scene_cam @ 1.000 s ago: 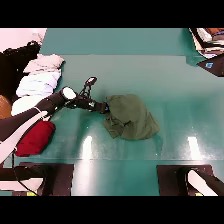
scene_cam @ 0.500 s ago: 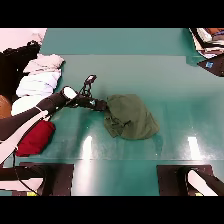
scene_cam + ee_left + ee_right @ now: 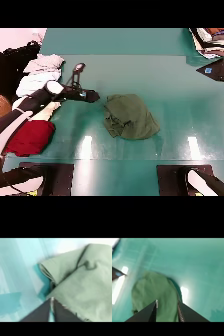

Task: Fold the shirts.

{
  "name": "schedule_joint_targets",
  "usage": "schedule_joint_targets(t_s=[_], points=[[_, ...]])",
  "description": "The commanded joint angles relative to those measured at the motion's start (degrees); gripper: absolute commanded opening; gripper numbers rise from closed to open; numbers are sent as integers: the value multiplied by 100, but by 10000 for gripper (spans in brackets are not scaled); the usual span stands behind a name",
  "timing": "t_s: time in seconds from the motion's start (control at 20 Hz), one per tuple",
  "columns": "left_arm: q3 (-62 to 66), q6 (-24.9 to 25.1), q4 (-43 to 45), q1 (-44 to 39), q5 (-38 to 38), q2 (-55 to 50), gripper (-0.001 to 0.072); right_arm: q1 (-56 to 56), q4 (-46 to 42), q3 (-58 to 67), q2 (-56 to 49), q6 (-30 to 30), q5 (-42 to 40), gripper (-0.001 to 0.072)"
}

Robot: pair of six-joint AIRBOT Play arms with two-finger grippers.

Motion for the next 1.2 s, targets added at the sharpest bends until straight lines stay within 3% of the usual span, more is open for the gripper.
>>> schedule_joint_targets(t_s=[0.0,0.2,0.5,0.8,1.0,1.15], points=[[-4,-9,98,232,-372,254,589,4,-420,-2,-2,116,192,306],[-4,13,-208,162,-601,-98,588,4,-415,-2,-2,120,181,306],[-4,313,-1600,155,-1099,-997,587,4,-417,-2,-2,153,184,306],[2,308,-2050,-125,-647,-1215,584,4,-420,-2,-2,162,179,306],[2,470,-2470,-122,-247,-1215,16,2,-426,-2,-2,192,203,306],[2,459,-2461,105,-308,-1084,19,31,-616,-4,-2,278,304,306]])
